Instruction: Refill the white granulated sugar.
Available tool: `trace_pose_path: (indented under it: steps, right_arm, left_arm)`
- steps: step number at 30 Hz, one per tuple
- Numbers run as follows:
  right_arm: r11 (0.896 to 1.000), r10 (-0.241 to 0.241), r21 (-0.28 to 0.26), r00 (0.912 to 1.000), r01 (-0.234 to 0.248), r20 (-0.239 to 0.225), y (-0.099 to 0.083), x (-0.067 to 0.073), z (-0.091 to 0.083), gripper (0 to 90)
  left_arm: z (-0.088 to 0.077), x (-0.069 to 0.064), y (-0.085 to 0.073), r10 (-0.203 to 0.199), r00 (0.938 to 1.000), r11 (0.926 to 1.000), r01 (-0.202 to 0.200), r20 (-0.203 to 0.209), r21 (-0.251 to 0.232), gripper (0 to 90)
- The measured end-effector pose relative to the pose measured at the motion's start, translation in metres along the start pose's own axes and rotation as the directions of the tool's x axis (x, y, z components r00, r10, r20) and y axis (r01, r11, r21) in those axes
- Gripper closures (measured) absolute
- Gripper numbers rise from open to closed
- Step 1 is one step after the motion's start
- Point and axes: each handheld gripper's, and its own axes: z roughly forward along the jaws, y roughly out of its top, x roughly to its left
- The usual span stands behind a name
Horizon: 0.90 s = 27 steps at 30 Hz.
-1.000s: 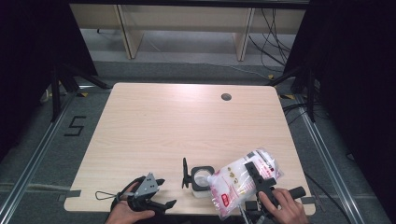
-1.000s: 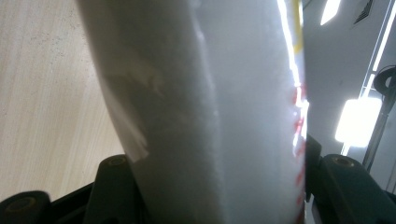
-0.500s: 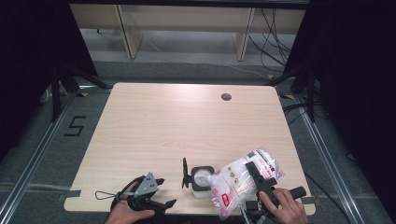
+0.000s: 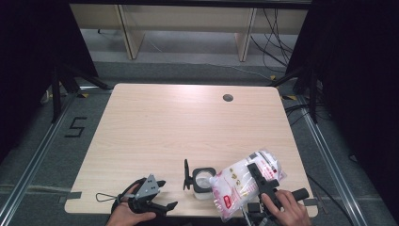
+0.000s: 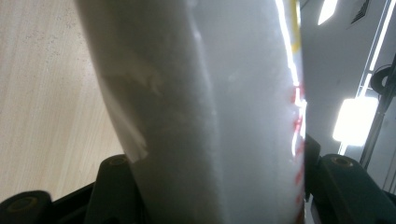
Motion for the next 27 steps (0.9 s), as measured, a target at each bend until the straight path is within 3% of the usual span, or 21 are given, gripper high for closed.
trace_pose_path:
  steps: [2,3,4,8,12,13,14,16,19,20,22,23,24,25,27]
  right_arm:
    - [1.0,-0.012,-0.008,0.9999,0.012,0.004,0.0004,-0.0012,0.0004,46.5]
    - [0.999,-0.049,-0.008,0.9988,0.049,0.001,0.0008,-0.0048,0.0,46.5]
    - [0.999,-0.049,-0.008,0.9988,0.049,0.001,0.0008,-0.0048,0.0,46.5]
    - [0.999,-0.038,-0.012,0.9992,0.038,0.01,0.0006,-0.0039,0.0,46.5]
    - [0.999,-0.045,-0.015,0.9989,0.045,0.014,0.0008,-0.0041,0.0002,46.5]
    - [0.999,-0.047,-0.015,0.9988,0.047,0.011,0.0008,-0.0041,0.0003,46.6]
    - [0.999,-0.048,-0.015,0.9987,0.048,0.013,0.0008,-0.004,0.0004,46.6]
    - [0.999,-0.051,-0.014,0.9986,0.052,0.013,0.0007,-0.0039,0.0007,46.6]
    - [1.0,-0.009,0.011,1.0,0.008,0.005,0.0001,-0.0007,-0.0011,46.6]
    - [0.999,-0.035,0.002,0.9993,0.035,0.01,0.0003,-0.0029,-0.0007,46.6]
    - [0.998,-0.06,-0.009,0.9981,0.06,0.016,0.0006,-0.0048,0.0001,46.6]
    - [0.998,-0.058,-0.008,0.9982,0.058,0.015,0.0006,-0.0047,0.0001,46.6]
    - [0.998,-0.059,-0.008,0.9982,0.059,0.014,0.0008,-0.0047,0.0,46.7]
    - [0.998,-0.059,-0.007,0.9982,0.059,0.014,0.001,-0.0047,-0.0001,46.6]
    - [0.998,-0.061,-0.006,0.998,0.061,0.015,0.0014,-0.0048,-0.0003,46.7]
  left_arm:
    - [0.0016,-0.0014,0.0003,-0.03,0.9995,0.9993,0.03,0.004,-0.021,17.6]
    - [0.0015,-0.0013,0.0003,-0.027,0.9996,0.9994,0.027,0.003,-0.019,17.7]
    - [0.0,0.0,0.0001,-0.004,1.0,1.0,0.004,0.0,0.001,17.7]
    - [-0.0001,0.001,0.0004,0.006,0.9999,1.0,-0.006,-0.01,-0.001,17.6]
    - [0.0005,-0.0012,-0.0003,-0.016,0.9998,0.9998,0.016,0.009,-0.009,17.6]
    - [-0.0005,0.0008,0.0002,0.006,1.0,1.0,-0.006,0.002,0.003,17.6]
    - [0.0007,-0.0006,0.0002,-0.019,0.9998,0.9997,0.019,-0.002,-0.014,17.7]
    - [-0.0004,0.0004,0.0002,-0.003,1.0,1.0,0.003,0.0,0.003,17.7]
    - [-0.0007,0.0011,0.0004,0.009,1.0,0.9999,-0.009,0.001,0.006,17.6]
    - [0.0006,-0.0004,0.0003,-0.017,0.9999,0.9998,0.017,0.001,-0.009,17.7]
    - [-0.0001,0.0001,0.0001,-0.004,1.0,1.0,0.004,-0.001,0.003,17.6]
    - [0.0007,-0.0021,-0.0006,-0.023,0.9997,0.9996,0.023,0.003,-0.013,17.7]
    - [-0.0006,-0.0001,-0.0003,-0.005,1.0,1.0,0.005,0.001,0.006,17.6]
    - [0.0,0.0002,0.0003,-0.001,1.0,0.9999,0.001,-0.003,-0.011,17.7]
    - [-0.0002,0.0012,0.0003,0.008,0.9999,1.0,-0.008,-0.008,0.002,17.6]
